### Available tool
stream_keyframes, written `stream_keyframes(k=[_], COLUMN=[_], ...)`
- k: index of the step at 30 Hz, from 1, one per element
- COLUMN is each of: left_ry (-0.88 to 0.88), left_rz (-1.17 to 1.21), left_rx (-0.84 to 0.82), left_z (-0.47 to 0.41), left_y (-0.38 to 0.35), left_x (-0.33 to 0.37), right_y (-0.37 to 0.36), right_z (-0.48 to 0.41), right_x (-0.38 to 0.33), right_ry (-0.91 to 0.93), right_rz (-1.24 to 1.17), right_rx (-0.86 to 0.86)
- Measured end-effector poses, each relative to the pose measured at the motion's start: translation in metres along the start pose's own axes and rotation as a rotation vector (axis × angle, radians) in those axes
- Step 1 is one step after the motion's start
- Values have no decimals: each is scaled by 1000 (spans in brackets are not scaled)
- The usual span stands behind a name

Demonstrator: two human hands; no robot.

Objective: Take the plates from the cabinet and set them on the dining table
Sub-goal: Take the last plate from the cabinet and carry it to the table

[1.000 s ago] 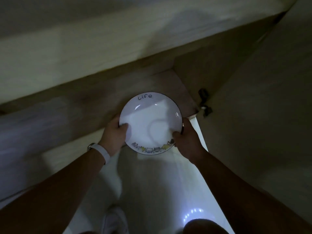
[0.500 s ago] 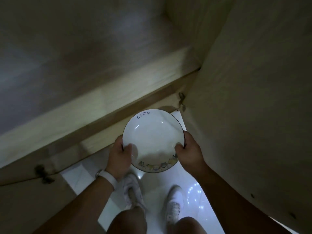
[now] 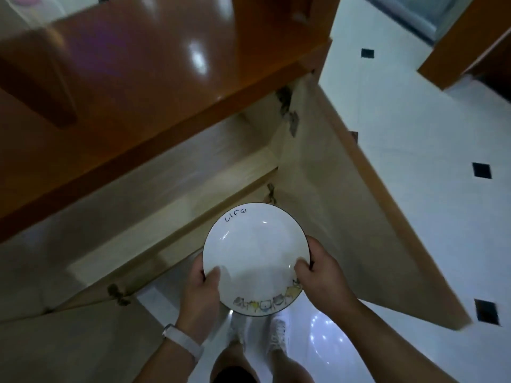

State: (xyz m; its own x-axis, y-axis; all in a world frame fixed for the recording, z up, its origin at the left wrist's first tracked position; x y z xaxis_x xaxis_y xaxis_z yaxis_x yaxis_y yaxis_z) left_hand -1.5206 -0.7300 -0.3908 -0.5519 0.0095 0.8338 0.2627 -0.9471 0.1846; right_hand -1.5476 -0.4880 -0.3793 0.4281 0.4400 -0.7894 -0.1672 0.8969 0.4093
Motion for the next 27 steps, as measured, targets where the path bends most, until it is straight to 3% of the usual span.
stream_keyframes(k=[14, 27], left_ry=[-95, -159], left_rz=[86, 2], left_rx=[-244, -740], left_z=[84, 161], left_y=[21, -69], left_x=[146, 196], right_y=[72, 143], right_z=[132, 253], right_x=[-111, -80], right_ry=[-59, -164], right_rz=[-124, -353], right_rx=[156, 607])
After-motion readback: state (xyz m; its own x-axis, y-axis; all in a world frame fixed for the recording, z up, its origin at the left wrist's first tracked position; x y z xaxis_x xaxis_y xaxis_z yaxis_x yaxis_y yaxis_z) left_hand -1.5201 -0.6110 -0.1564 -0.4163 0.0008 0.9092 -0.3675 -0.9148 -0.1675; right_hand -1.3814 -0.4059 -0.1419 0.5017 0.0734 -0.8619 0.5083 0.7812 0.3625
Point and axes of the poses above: each hand's wrist, its own z-axis away from the middle knuckle, its own y-axis out of the back of the hand, x = y × z, the point moved 6 cm from there along -z, towards the middle knuckle, and after that the axes turned 2 degrees about -y, right-handed, at the moved point
